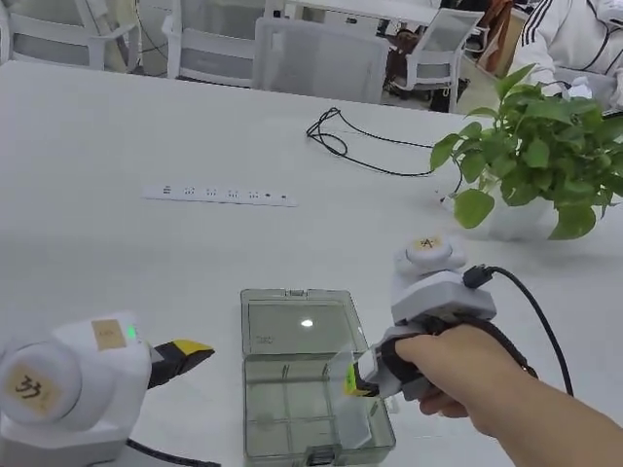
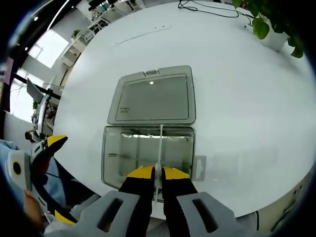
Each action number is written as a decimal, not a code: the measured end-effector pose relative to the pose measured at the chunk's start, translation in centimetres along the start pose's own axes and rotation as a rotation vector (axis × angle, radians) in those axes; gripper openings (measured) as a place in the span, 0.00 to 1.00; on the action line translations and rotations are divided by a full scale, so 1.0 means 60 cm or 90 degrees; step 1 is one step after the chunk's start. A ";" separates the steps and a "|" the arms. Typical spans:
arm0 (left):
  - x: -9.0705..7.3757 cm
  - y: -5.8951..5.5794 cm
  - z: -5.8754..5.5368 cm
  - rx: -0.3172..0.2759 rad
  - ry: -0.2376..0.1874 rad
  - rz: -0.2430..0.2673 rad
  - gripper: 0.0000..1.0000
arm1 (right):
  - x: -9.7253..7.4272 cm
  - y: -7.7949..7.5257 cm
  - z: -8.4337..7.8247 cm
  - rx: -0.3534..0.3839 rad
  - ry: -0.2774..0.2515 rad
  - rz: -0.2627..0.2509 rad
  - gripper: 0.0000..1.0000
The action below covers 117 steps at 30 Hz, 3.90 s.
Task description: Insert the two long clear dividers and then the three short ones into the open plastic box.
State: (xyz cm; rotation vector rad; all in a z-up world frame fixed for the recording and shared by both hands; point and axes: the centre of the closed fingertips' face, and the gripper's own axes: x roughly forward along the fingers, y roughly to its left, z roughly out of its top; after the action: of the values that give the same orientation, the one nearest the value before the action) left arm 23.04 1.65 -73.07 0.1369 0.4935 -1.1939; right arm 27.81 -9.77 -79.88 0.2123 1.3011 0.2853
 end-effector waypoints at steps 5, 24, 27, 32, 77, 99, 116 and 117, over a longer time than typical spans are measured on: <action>0.001 -0.001 -0.002 0.001 0.004 -0.002 0.97 | 0.003 0.001 0.001 -0.005 0.003 -0.004 0.07; 0.000 0.000 -0.004 -0.003 0.005 0.001 0.97 | 0.018 0.011 -0.002 -0.030 0.010 0.002 0.08; -0.001 0.001 -0.005 -0.003 0.006 0.002 0.97 | 0.027 0.010 -0.006 -0.032 0.007 0.010 0.09; -0.002 0.001 -0.006 -0.005 0.006 0.004 0.97 | 0.036 0.009 -0.007 -0.030 0.001 0.021 0.10; -0.049 0.067 -0.057 -0.095 0.073 0.148 0.90 | -0.076 0.007 0.026 -0.278 -0.177 0.168 0.46; -0.050 0.123 -0.180 -0.174 0.289 0.244 0.63 | -0.148 -0.045 -0.017 -0.527 -0.272 0.236 0.80; -0.041 0.133 -0.222 -0.176 0.384 0.280 0.48 | -0.161 -0.078 -0.043 -0.561 -0.313 0.273 0.91; -0.044 0.129 -0.225 -0.191 0.395 0.287 0.47 | -0.164 -0.078 -0.041 -0.557 -0.320 0.275 0.91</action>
State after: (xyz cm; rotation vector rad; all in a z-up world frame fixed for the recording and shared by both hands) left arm 25.40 11.63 -85.03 0.3447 1.1143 -0.6073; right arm 23.51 -17.42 -73.00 -0.1819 0.5358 1.0624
